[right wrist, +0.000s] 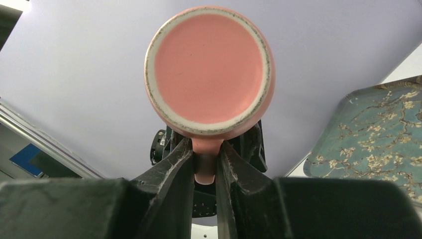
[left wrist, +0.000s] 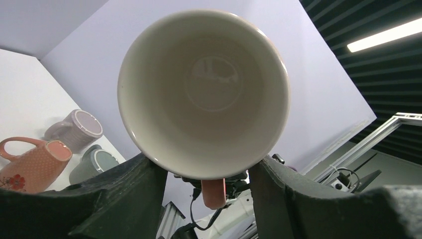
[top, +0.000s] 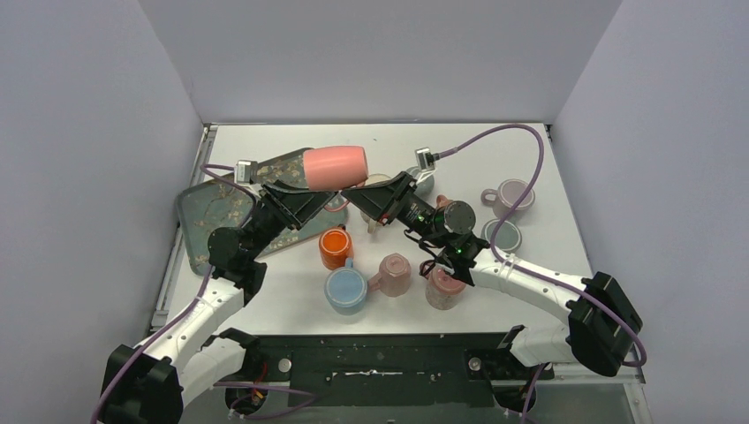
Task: Turn the mug right side up
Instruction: Turn over the cup at the center of the board, then place the cup on the tray.
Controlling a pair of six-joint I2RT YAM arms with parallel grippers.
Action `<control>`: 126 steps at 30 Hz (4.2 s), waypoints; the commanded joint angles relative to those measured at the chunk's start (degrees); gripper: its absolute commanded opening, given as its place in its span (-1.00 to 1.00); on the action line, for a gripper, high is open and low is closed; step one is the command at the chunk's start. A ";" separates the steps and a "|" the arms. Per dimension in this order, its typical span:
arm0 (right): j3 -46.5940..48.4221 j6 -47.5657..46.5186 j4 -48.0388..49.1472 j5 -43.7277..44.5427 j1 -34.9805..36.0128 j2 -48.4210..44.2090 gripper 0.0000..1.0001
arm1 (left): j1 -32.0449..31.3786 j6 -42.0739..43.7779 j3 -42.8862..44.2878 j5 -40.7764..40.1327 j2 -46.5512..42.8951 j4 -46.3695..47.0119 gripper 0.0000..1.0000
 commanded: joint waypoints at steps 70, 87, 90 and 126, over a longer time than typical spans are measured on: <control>-11.57 -32.93 -41.34 16.86 0.95 -35.68 1.00 | 28.69 63.44 28.11 -48.55 19.63 -61.77 -1.00; -6.96 -35.48 -47.72 14.57 0.97 -34.37 1.00 | 38.91 59.67 28.88 -51.25 34.11 -52.97 -1.00; -7.44 -34.98 -47.14 14.74 1.05 -34.51 1.00 | 39.20 60.11 29.51 -49.95 35.42 -52.20 -1.00; -6.48 -33.94 -51.00 17.12 0.98 -33.33 1.00 | 39.12 59.37 41.23 -44.92 40.82 -65.05 0.15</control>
